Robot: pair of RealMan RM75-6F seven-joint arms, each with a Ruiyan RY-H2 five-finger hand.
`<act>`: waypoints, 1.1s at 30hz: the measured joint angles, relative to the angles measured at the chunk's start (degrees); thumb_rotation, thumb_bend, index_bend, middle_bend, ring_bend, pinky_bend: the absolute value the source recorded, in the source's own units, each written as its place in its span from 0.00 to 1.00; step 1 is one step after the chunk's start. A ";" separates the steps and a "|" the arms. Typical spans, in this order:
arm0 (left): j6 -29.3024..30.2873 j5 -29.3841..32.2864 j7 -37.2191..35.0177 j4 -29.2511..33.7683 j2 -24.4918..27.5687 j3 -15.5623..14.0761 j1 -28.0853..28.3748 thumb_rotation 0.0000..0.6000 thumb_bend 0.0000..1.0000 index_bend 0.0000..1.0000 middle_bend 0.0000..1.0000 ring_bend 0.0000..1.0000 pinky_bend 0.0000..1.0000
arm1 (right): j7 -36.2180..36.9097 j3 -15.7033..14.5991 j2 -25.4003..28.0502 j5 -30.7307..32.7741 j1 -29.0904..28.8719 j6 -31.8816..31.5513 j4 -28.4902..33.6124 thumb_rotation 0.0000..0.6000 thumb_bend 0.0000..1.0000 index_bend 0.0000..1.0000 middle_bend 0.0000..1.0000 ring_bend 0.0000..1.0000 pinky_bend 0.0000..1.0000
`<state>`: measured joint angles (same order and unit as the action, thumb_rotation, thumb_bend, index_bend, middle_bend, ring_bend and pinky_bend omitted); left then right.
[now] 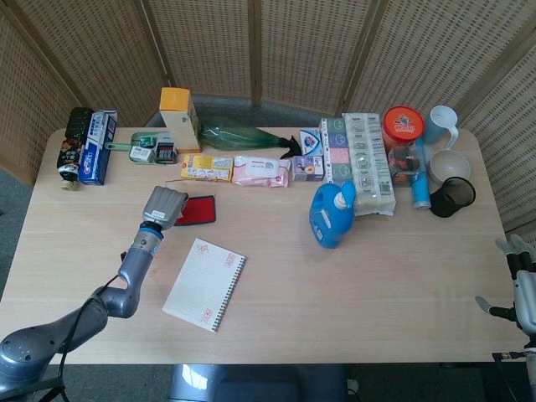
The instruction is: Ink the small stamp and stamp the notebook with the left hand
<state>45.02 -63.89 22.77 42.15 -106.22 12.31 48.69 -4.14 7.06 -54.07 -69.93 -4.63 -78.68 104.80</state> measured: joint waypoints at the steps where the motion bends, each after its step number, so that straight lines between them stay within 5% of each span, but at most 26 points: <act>1: 0.09 0.00 0.04 0.01 0.00 0.01 -0.02 1.00 0.41 0.59 1.00 1.00 1.00 | 0.03 -0.01 0.02 -0.04 0.01 0.00 0.01 1.00 0.07 0.12 0.03 0.00 0.00; 11: 2.22 -0.20 0.55 3.72 1.94 0.48 -0.51 1.00 0.41 0.59 1.00 1.00 1.00 | 0.27 -0.12 0.13 -0.34 0.06 -0.04 0.08 1.00 0.07 0.12 0.03 0.00 0.00; 23: 9.72 -1.63 6.41 25.72 12.32 0.23 -2.99 1.00 0.41 0.59 1.00 1.00 1.00 | 0.41 -0.53 0.30 -1.51 0.27 -0.45 0.54 1.00 0.07 0.12 0.03 0.00 0.00; 33: 16.15 -10.99 4.50 39.47 18.57 -6.97 -8.08 1.00 0.41 0.59 1.00 1.00 1.00 | 0.56 -0.72 0.41 -1.97 0.29 -0.45 0.68 1.00 0.07 0.12 0.03 0.00 0.00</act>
<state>61.17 -74.88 27.27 81.62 -87.65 5.35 40.61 -3.58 6.34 -53.66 -71.91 -4.33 -79.13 105.48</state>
